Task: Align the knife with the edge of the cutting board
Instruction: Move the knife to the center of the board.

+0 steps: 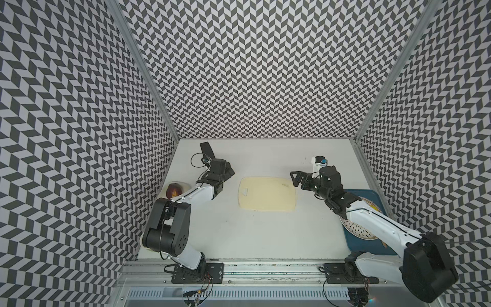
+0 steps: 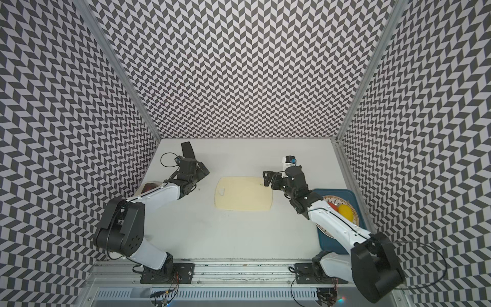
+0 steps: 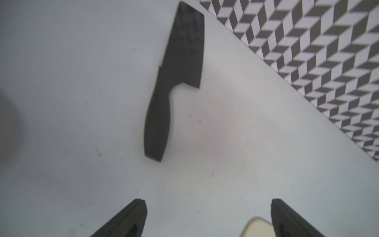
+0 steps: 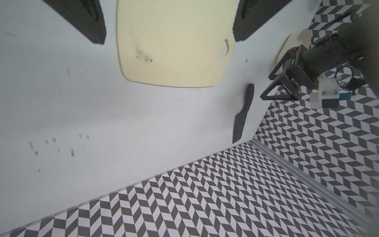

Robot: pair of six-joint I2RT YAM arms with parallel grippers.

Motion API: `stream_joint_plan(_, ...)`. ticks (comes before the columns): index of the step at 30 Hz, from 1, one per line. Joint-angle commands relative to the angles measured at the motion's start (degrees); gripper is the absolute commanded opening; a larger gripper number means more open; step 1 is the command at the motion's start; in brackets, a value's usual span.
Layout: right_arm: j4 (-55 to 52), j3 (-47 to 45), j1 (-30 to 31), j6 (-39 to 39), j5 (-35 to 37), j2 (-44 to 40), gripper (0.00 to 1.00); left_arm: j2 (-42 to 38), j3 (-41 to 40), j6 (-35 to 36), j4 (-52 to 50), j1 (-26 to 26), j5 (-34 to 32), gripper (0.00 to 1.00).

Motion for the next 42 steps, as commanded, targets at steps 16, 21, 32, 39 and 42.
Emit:
stream_joint_plan(16,1.51,-0.54,0.48,1.81,-1.54,-1.75,1.0,29.6,39.72,19.73,-33.03,13.88,8.88,0.58)
stream_joint_plan(21,1.47,-0.55,0.48,1.82,-1.09,-1.78,1.0,31.98,41.64,22.63,-33.27,13.77,9.15,0.6)
stream_joint_plan(32,0.83,-0.36,0.48,2.08,0.26,-1.33,1.0,37.49,47.79,24.9,-39.16,12.66,7.75,0.39)
stream_joint_plan(39,0.33,-0.39,0.48,2.21,1.08,-2.21,1.0,34.91,41.78,23.8,-38.55,9.13,5.33,0.36)
stream_joint_plan(42,0.49,-0.88,0.48,2.32,1.61,-3.1,1.0,31.96,37.21,22.98,-37.53,7.02,4.95,0.34)
